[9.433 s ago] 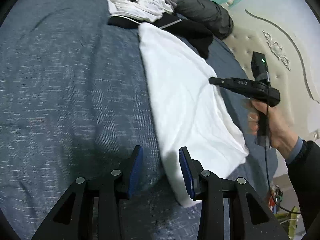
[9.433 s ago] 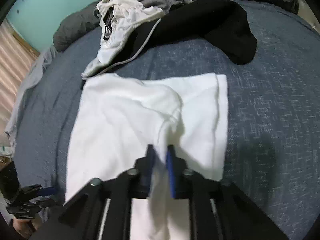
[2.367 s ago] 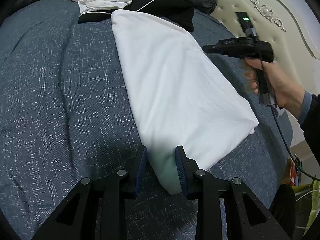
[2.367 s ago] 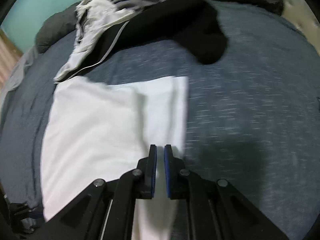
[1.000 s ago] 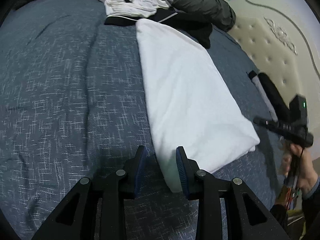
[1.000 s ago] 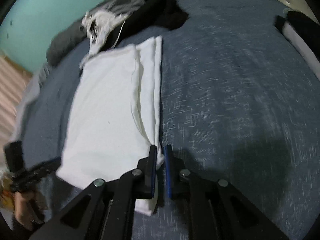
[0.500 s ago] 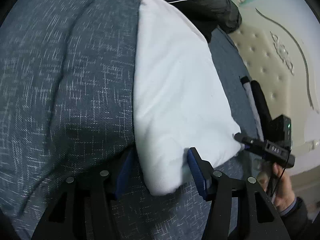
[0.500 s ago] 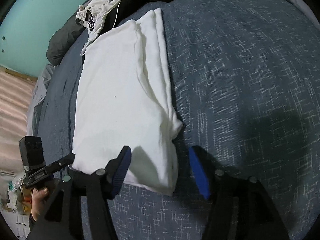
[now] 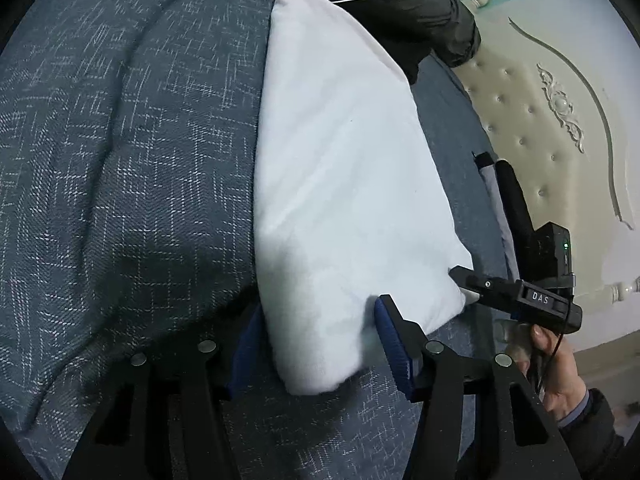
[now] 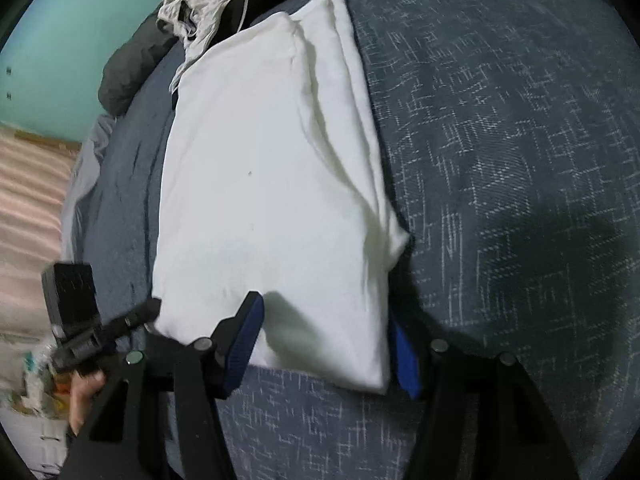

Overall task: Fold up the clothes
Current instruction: 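Grasp the end of the white strip with the left tool and lift it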

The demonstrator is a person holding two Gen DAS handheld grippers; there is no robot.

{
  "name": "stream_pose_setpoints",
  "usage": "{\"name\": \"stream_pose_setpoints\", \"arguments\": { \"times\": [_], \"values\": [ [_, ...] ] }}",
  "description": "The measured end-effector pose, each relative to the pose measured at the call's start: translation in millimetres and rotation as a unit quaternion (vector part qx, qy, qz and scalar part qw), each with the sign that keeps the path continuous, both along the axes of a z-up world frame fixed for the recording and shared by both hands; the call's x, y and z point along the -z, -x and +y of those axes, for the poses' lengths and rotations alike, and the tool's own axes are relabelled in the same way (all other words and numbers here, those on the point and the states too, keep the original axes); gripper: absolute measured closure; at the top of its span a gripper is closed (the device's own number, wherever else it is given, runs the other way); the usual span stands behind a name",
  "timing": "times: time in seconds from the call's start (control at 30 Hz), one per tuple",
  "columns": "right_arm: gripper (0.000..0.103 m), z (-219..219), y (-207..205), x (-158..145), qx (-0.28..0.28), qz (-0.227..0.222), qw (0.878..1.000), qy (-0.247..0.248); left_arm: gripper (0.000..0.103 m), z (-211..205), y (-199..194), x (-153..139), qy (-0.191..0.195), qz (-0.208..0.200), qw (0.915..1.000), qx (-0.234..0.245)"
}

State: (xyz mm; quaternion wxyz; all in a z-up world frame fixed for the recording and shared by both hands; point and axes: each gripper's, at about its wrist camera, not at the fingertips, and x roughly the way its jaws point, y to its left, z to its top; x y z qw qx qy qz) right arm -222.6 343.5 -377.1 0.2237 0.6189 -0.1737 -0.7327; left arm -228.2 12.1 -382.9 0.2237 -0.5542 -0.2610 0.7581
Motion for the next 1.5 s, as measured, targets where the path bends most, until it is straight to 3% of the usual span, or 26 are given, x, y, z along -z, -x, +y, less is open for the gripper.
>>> {"name": "stream_pose_setpoints", "arguments": {
  "times": [0.2, 0.27, 0.43, 0.53, 0.9, 0.97, 1.03, 1.17, 1.5],
  "values": [
    [0.042, -10.4, 4.6, 0.6, -0.003, 0.002, 1.0, -0.001, 0.044, 6.0, 3.0, -0.3, 0.005, 0.003, 1.0, 0.0],
    [0.055, -12.0, 5.6, 0.9, -0.005, 0.004, 1.0, 0.003, 0.044, 7.1, 3.3, -0.2, 0.005, 0.005, 1.0, 0.003],
    [0.067, -17.8, 9.3, 4.5, -0.011, 0.001, 1.0, 0.003, 0.045, 8.0, 5.0, 0.1, 0.0, 0.005, 1.0, 0.003],
    [0.081, -16.2, 7.6, 4.7, -0.011, 0.003, 1.0, 0.011, 0.045, 6.7, 6.4, -1.3, -0.01, 0.005, 0.9999, 0.001],
    [0.081, -9.7, 7.6, 8.9, -0.009, 0.008, 0.999, 0.033, 0.045, 8.8, 11.2, 3.8, -0.019, 0.005, 0.9998, -0.003],
    [0.083, -10.5, 6.8, 6.6, -0.014, 0.014, 0.999, 0.03, 0.05, 10.7, 11.4, 3.4, -0.015, 0.011, 0.9998, -0.002],
    [0.086, -12.7, 6.0, 4.1, -0.018, 0.022, 0.999, 0.026, 0.062, 12.8, 11.7, 2.3, -0.008, 0.02, 0.9998, 0.002],
    [0.09, -20.5, 3.8, -4.6, -0.032, 0.048, 0.998, 0.021, 0.071, 15.5, 10.8, -4.6, 0.002, 0.039, 0.9992, 0.004],
    [0.091, -14.3, 0.7, -60.8, -0.039, 0.1, 0.992, 0.067, 0.075, 21.1, 0.6, -60.2, -0.012, 0.097, 0.9952, 0.004]
  ]
}}
